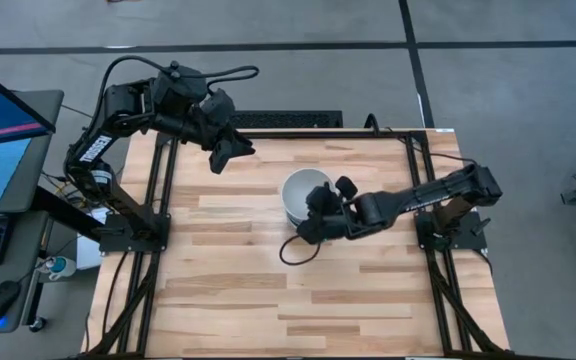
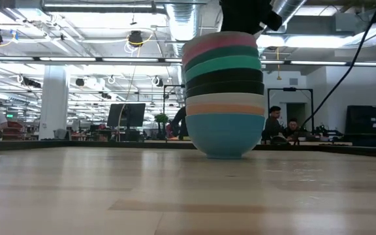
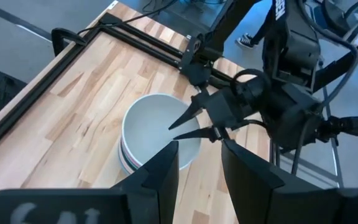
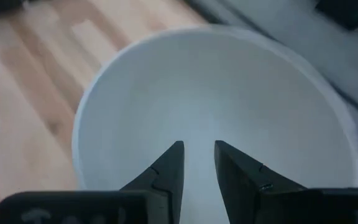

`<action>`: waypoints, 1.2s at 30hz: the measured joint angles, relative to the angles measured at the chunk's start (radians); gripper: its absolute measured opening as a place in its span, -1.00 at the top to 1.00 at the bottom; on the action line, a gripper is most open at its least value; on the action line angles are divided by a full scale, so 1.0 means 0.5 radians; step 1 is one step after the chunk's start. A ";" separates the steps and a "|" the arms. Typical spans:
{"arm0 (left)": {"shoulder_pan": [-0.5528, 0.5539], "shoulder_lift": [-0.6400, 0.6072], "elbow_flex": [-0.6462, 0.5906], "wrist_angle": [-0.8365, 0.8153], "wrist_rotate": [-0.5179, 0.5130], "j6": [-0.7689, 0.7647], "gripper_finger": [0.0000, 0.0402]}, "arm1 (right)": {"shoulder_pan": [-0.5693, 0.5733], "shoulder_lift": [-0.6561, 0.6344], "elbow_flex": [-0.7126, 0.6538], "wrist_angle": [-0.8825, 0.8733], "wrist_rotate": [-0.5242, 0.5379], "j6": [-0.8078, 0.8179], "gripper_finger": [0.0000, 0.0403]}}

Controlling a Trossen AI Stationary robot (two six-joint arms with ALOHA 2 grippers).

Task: Nest bowls inside each other
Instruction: Stack the white bowl on top of the pink bowl, then return to Home Position

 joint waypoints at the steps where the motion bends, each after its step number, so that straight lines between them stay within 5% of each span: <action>1: 0.000 0.000 0.000 0.000 0.000 -0.001 0.44 | 0.012 0.000 0.010 -0.001 0.051 -0.003 0.45; 11: -0.011 0.001 0.000 0.003 -0.008 0.016 0.44 | 0.119 -0.208 0.192 -0.033 0.271 -0.147 0.45; 21: -0.024 -0.007 0.000 -0.078 -0.039 -0.150 0.44 | 0.389 -0.948 0.204 -0.076 0.353 -0.316 0.45; 26: 0.003 -0.011 -0.001 -0.247 -0.098 -0.023 0.44 | 0.507 -1.285 0.205 -0.122 0.183 -0.259 0.45; 36: 0.013 -0.626 -0.018 -0.312 -0.491 -0.063 0.44 | 0.638 -1.762 0.119 -0.210 0.204 -0.509 0.45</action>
